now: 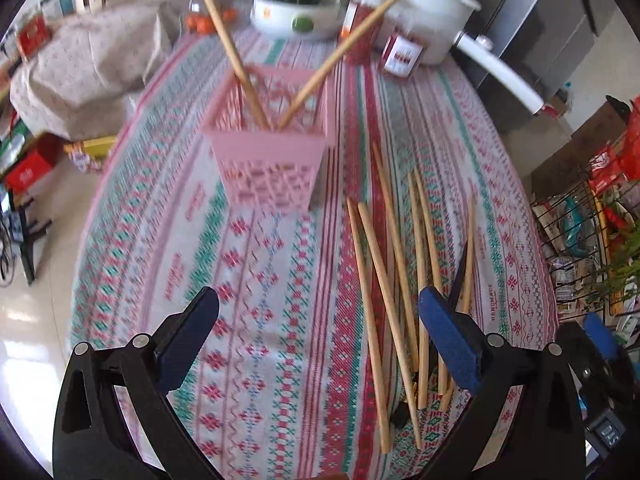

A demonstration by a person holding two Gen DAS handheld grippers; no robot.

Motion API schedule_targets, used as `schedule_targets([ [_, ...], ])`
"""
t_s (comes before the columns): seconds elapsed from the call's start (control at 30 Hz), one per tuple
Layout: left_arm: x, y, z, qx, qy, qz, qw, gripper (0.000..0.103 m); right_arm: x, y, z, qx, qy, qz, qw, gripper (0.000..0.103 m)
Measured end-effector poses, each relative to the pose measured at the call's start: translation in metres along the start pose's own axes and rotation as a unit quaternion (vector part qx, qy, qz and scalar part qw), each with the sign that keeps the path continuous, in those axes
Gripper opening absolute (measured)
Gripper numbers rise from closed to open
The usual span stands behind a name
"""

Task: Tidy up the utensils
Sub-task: 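Move both open tools back to the chopstick pile, then grasp a chopstick with the left tool while the right tool grasps another chopstick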

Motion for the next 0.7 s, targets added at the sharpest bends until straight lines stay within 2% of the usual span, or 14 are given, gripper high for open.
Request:
schedule_targets([
  [0.13, -0.019, 0.001, 0.002, 0.041, -0.006, -0.034, 0.9986, 0.096, -0.011, 0.008, 0.029, -0.083, -0.038, -0.041, 0.995, 0.096],
  [0.2, -0.025, 0.0, 0.004, 0.055, -0.012, -0.039, 0.9977, 0.096, -0.017, 0.012, 0.046, -0.14, -0.056, -0.059, 0.987, 0.096],
  [0.27, -0.032, -0.003, 0.008, 0.064, -0.023, -0.042, 0.9968, 0.095, -0.019, 0.015, 0.055, -0.17, -0.07, -0.066, 0.981, 0.096],
  [0.4, -0.046, -0.007, 0.016, 0.06, -0.057, -0.043, 0.9957, 0.082, -0.015, 0.016, 0.061, -0.179, -0.074, -0.064, 0.979, 0.096],
  [0.63, -0.062, -0.008, 0.029, 0.051, -0.088, -0.043, 0.9938, 0.071, -0.008, 0.015, 0.064, -0.183, -0.089, -0.059, 0.977, 0.096],
  [0.7, -0.067, -0.009, 0.034, 0.049, -0.098, -0.045, 0.993, 0.059, -0.007, 0.015, 0.067, -0.19, -0.09, -0.058, 0.976, 0.096],
])
Point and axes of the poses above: each gripper's, at about its wrist camera, not at the fingertips, and x roughly against the way its jaws point, z to its right, y to its underside, the point moved 5 cm from there along -x, roughly the way its jaws point, and after that the axes turned 15 degrees about -y, right-handed, at the moved point
